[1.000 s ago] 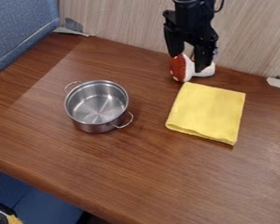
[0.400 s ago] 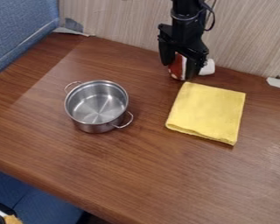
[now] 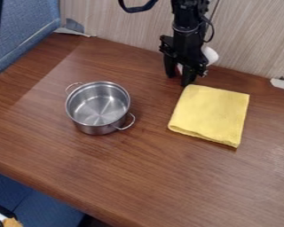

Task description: Move the red and white object to the upper left side of the table

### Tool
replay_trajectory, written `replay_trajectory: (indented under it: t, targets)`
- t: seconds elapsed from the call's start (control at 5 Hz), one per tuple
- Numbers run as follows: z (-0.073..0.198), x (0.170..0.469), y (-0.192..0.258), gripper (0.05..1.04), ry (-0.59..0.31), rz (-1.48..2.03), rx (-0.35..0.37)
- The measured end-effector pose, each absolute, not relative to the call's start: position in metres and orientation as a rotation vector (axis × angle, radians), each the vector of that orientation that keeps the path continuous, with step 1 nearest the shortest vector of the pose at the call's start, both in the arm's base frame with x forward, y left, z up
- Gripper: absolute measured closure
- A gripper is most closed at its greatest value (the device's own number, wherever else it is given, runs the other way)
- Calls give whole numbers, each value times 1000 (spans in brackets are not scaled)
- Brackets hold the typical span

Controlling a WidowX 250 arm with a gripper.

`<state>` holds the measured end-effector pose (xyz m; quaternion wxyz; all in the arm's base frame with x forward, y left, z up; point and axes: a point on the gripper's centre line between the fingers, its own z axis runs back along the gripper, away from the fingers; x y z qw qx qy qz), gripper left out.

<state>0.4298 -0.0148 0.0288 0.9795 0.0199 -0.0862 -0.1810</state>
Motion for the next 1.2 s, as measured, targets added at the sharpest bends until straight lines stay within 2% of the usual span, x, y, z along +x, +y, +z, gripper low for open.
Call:
replay_trajectory:
  t: [0.2,0.4,0.6,0.8,1.0,1.2]
  targets:
    - [28,429,-13,666,-161,-365,52]
    - [28,429,-14,720,-158,-366,53]
    - [30,425,-14,721,-151,-381,48]
    - [63,419,-11,721,-217,-384,75]
    - [108,401,-1,721,-282,-373,144]
    - [136,388,22,721,-300,-329,196]
